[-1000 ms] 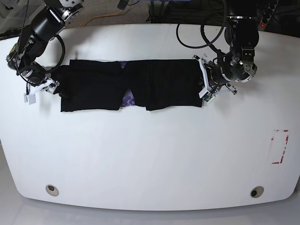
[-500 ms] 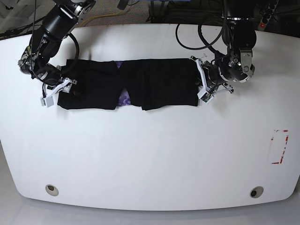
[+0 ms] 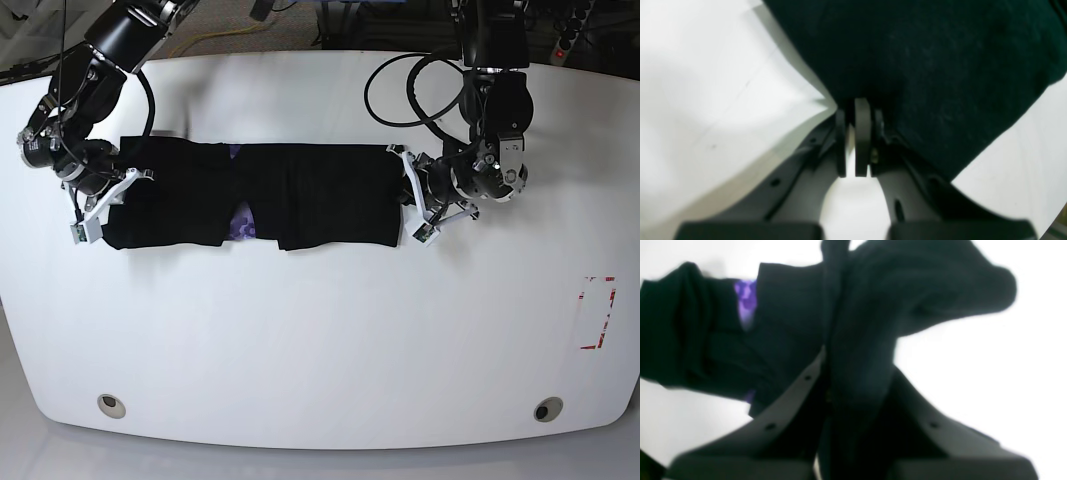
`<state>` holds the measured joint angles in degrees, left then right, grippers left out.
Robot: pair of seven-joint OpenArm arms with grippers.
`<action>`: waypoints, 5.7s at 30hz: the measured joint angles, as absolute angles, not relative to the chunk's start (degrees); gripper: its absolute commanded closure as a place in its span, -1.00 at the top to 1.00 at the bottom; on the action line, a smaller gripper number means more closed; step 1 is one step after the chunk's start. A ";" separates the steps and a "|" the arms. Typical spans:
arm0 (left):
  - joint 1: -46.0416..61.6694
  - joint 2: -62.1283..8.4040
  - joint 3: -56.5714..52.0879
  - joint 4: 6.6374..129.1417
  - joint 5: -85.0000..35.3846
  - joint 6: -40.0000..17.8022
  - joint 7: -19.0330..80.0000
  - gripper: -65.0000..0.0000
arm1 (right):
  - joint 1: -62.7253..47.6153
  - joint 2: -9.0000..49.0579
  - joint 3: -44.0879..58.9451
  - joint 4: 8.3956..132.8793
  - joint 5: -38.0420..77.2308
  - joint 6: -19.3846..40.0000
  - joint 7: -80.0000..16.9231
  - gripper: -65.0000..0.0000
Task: Fold the T-shirt properly
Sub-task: 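Fold the strip in half, bringing the right gripper's end over, then lift the folded bundle with both grippers and turn it upright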
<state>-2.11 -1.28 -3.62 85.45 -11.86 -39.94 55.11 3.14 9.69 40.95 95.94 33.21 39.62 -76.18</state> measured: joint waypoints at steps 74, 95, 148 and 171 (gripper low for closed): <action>3.46 -0.95 -0.75 101.08 -10.81 -39.92 54.22 -0.95 | 3.81 14.68 -6.72 96.14 49.32 26.09 -57.28 0.59; 7.40 -9.15 -9.93 107.66 -10.81 -39.94 54.52 -0.95 | 0.10 14.35 -23.40 95.09 49.39 25.67 -54.81 0.59; -12.62 -10.11 14.50 80.23 -3.68 -40.47 46.28 -0.96 | -0.67 12.56 3.51 88.29 22.13 33.12 -38.98 -0.38; 2.90 -4.89 14.66 106.65 -2.59 -40.16 53.19 -0.95 | 7.73 10.33 -4.32 80.42 21.85 33.26 -40.14 -0.38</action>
